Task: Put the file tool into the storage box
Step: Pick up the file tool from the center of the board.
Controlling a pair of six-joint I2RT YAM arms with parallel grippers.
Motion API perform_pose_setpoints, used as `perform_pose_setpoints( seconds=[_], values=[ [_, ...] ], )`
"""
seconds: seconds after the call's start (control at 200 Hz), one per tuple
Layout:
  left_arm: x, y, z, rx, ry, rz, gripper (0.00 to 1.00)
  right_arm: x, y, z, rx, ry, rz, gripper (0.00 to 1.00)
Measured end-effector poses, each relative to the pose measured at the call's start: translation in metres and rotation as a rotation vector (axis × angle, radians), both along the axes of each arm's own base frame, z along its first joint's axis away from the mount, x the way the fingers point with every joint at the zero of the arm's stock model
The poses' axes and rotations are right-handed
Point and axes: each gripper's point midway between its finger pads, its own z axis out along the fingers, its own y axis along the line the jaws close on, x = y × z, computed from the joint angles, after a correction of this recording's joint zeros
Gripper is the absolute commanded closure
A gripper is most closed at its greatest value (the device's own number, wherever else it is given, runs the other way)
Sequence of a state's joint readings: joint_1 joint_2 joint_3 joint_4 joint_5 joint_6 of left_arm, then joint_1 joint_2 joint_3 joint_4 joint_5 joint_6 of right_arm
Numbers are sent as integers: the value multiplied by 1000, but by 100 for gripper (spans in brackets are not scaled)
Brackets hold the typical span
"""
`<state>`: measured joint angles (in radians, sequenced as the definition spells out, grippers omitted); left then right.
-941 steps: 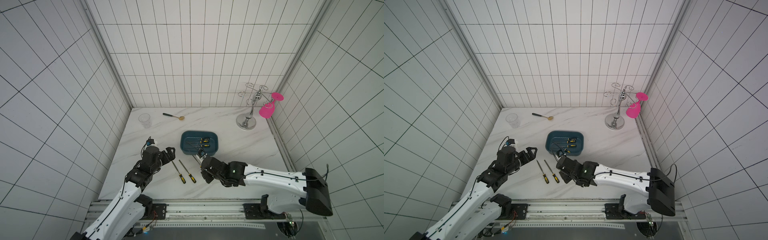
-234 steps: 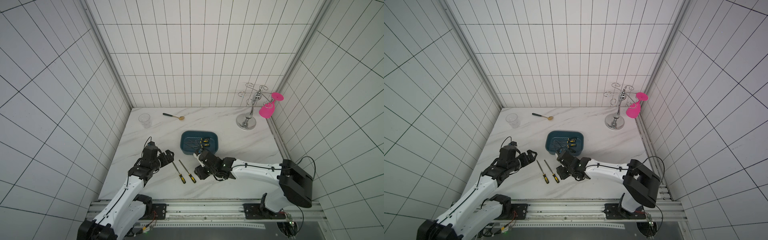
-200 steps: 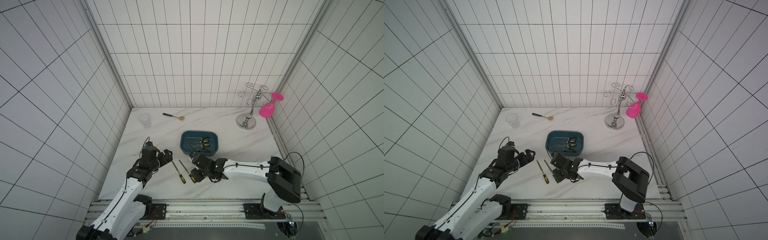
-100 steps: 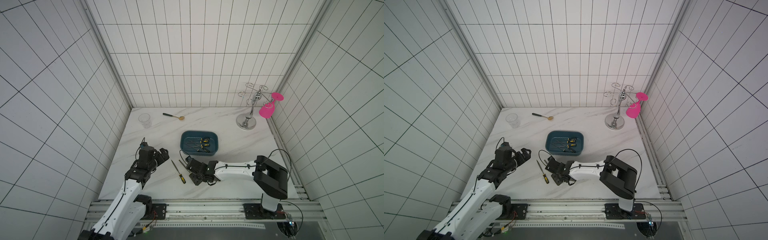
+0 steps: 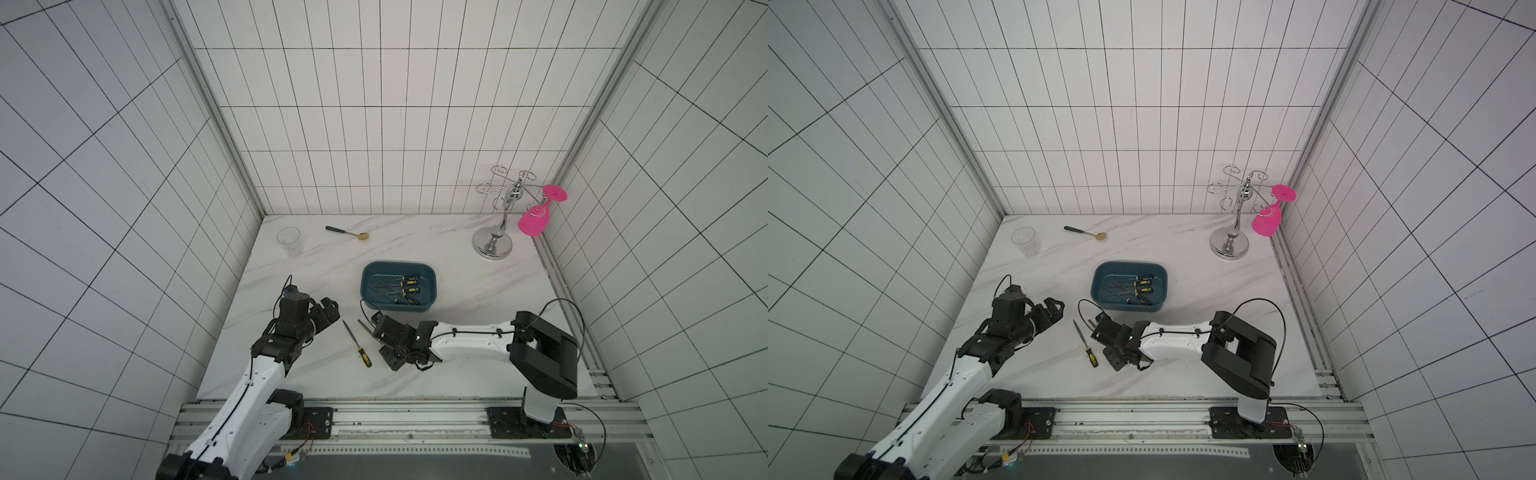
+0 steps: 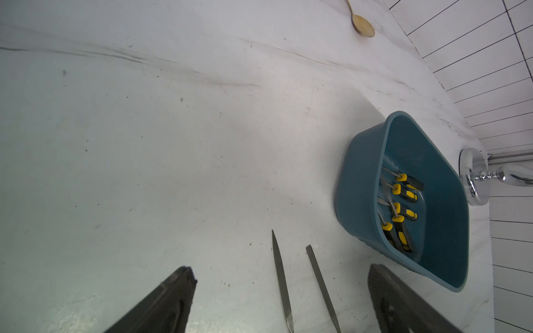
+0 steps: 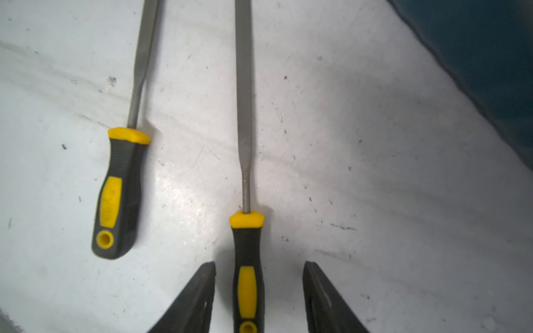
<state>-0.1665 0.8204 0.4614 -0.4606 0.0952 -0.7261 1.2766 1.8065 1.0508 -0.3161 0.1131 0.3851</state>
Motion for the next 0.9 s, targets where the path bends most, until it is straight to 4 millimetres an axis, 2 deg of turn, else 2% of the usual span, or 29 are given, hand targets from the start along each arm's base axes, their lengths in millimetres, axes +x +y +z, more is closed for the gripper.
perform_pose_setpoints(
  seconds=[0.16, 0.29, 0.511, 0.626, 0.776, 0.901],
  values=[
    [-2, -7, 1, -22, 3, -39, 2, 1, 0, 0, 0, -6, -4, 60],
    [-2, -12, 4, -42, 0, -58, 2, 2, -1, 0, -3, -12, -8, 73],
    [-2, -14, 16, -52, -16, -68, 2, 7, -12, 2, -28, -54, -18, 80],
    [-4, -13, 34, -59, -74, -68, 2, 11, -19, 15, -30, -92, -19, 83],
    [-9, -13, 64, -73, -170, -70, 2, 17, -22, 46, 9, -154, -9, 86],
    [-11, -12, 81, -80, -222, -72, 2, 19, -29, 69, 19, -198, 9, 87]
  ],
)
